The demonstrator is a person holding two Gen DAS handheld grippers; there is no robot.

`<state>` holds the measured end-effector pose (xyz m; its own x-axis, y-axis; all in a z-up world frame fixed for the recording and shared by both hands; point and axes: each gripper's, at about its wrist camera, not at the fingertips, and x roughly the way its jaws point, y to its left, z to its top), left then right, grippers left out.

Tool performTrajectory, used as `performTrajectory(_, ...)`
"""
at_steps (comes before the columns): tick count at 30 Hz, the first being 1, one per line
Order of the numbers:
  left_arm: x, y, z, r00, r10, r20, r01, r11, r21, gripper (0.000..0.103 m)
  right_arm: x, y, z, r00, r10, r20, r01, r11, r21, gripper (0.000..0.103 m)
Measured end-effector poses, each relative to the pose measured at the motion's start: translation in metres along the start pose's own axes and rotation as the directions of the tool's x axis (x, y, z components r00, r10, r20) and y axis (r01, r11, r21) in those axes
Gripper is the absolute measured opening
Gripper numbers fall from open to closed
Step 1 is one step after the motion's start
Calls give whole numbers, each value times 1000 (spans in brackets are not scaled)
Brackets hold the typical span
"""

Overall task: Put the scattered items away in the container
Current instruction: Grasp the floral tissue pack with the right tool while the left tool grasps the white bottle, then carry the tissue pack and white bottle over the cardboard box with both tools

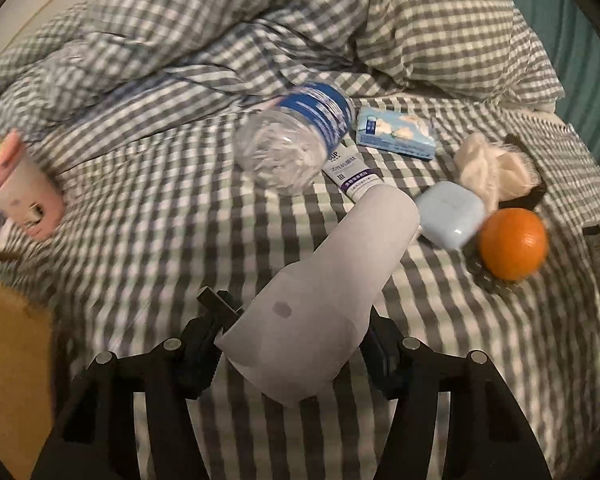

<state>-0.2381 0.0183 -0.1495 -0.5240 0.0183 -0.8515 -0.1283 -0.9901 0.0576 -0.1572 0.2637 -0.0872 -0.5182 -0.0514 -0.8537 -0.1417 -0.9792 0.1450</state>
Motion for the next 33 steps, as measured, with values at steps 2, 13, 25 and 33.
performTrajectory(2, -19, 2, -7, 1000, 3, -12, -3, 1000, -26, 61, -8, 8, -4, 1000, 15, 2, -15, 1000, -16, 27)
performTrajectory(13, -111, 18, -38, 995, 83, 49, -79, 994, -78, 61, -58, 56, -29, 997, 69, 38, -65, 993, -95, 27)
performTrajectory(25, -191, 54, -70, 985, 115, 129, -99, 987, -128, 62, -107, 115, -50, 991, 105, 82, -87, 976, -199, 27)
performTrajectory(33, -247, 107, -95, 970, 162, 179, -124, 971, -206, 62, -131, 193, -65, 979, 184, 91, -146, 936, -320, 27)
